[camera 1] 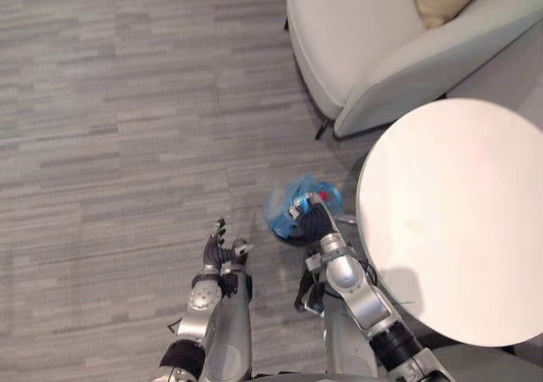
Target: Gather rubbish on tea table into small bin, then transfer packed bag to large trash can.
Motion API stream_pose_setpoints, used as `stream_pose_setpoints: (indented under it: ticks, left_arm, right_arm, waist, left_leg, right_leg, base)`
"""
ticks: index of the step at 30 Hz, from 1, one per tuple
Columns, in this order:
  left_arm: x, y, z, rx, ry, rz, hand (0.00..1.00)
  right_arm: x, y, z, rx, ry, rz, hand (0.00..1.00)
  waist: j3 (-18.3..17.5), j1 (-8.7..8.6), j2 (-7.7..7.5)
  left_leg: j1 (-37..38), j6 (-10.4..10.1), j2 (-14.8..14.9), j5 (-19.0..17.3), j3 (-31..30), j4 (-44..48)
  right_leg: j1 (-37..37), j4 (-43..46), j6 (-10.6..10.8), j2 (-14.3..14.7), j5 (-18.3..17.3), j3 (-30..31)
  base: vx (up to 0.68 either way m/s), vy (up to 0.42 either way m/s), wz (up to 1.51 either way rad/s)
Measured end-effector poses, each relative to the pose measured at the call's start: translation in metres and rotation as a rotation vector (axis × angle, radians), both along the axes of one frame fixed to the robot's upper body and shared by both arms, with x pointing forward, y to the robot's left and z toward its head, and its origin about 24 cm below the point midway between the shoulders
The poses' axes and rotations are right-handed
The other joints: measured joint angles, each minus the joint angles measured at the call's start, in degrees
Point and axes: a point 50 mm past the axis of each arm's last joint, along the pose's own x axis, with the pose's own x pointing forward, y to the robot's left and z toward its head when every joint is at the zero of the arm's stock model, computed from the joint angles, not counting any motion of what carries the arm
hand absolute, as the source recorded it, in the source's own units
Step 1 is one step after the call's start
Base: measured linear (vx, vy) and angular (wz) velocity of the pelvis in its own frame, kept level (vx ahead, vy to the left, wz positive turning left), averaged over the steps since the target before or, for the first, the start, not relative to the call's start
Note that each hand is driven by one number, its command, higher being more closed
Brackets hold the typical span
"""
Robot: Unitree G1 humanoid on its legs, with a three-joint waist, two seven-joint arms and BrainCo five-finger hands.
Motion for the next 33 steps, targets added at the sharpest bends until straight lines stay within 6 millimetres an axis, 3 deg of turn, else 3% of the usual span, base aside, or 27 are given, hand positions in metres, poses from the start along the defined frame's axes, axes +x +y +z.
stream_pose_setpoints:
  ticks: [4, 7, 12, 24, 33]
  left_arm:
    - [-0.016, 0.002, -0.01, 0.014, 0.05, -0.022, 0.0]
    - [-0.023, 0.004, -0.013, 0.035, 0.068, -0.041, 0.0]
    - [-0.035, 0.005, -0.015, 0.027, 0.081, -0.046, 0.0]
    - [-0.031, 0.003, 0.027, 0.068, -0.137, -0.115, 0.0]
    - [-0.02, -0.003, 0.052, 0.167, -0.274, -0.249, 0.0]
  right_arm:
    - [-0.012, -0.002, -0.004, 0.056, 0.032, 0.025, 1.0]
    - [-0.012, -0.003, -0.005, 0.073, 0.05, 0.051, 1.0]
    - [-0.011, -0.007, -0.007, 0.108, 0.071, 0.061, 1.0]
    - [-0.015, -0.006, -0.01, 0.172, 0.112, 0.178, 1.0]
    - [-0.004, 0.0, 0.006, 0.19, 0.07, 0.286, 1.0]
  waist:
    - [-4.34, -0.2, 0.13]
    - [-5.57, -0.39, 0.42]
    - [-8.1, -0.69, 2.42]
    - [-11.09, -1.29, 4.28]
    - [-12.71, -1.36, 4.9]
  left_leg:
    - [5.65, -0.18, -0.1, 2.13, 0.44, -6.72]
    - [9.85, -0.32, -0.02, 3.46, 0.41, -11.18]
    - [14.15, -0.43, -0.05, 4.39, 0.42, -15.07]
    - [17.71, -0.34, 0.19, 6.28, -0.03, -19.12]
    - [18.63, -0.31, 0.19, 6.3, 0.08, -19.16]
  right_leg:
    - [5.08, -6.31, 0.45, 0.86, 1.65, -0.38]
    - [9.14, -10.63, 0.8, 1.72, 2.88, -0.69]
    - [15.34, -18.97, 1.4, 2.9, 6.28, -0.78]
    - [18.62, -22.78, 0.95, 4.64, 8.3, -0.27]
    - [19.32, -22.83, 0.94, 4.84, 8.53, 0.18]
  base:
    - [0.18, 0.013, -0.03]
    - [0.13, 0.006, -0.01]
    - [0.09, 0.015, -0.04]
    - [-0.04, -0.001, 0.0]
    - [0.0, 0.001, -0.01]
